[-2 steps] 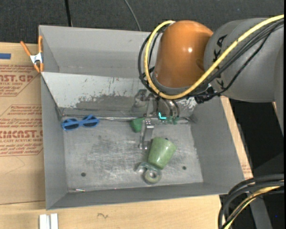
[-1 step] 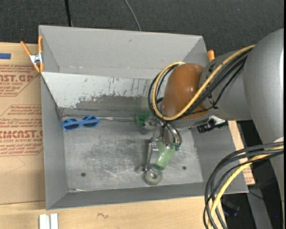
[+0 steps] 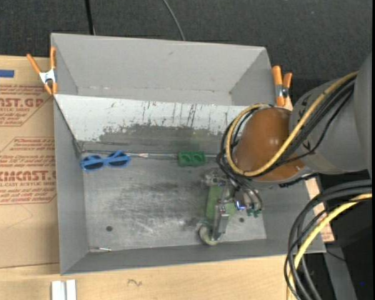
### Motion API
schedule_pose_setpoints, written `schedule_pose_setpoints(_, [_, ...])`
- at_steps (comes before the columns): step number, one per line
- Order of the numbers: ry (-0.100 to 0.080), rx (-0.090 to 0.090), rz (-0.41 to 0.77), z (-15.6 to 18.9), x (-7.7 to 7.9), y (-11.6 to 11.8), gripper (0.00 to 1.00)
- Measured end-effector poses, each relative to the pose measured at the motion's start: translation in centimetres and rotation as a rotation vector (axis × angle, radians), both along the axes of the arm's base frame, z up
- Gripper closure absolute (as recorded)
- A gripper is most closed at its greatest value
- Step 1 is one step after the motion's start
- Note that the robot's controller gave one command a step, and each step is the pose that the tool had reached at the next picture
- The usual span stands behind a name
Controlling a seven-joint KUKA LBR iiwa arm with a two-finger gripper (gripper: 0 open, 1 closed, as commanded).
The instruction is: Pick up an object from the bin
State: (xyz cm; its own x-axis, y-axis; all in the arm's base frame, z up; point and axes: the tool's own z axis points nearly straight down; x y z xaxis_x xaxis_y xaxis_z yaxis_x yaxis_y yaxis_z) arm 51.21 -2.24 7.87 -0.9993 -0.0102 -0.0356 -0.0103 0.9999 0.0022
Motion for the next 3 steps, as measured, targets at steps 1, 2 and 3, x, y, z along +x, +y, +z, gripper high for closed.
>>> schedule_pose_setpoints(1, [-0.001, 0.001, 0.002, 0.1, 0.1, 0.2, 1.00])
schedule_pose_setpoints(2, [0.027, -0.007, 0.416, -0.3, 5.1, -6.4, 1.00])
schedule_pose_setpoints(3, [0.025, -0.017, 0.690, 14.8, 5.7, -4.8, 1.00])
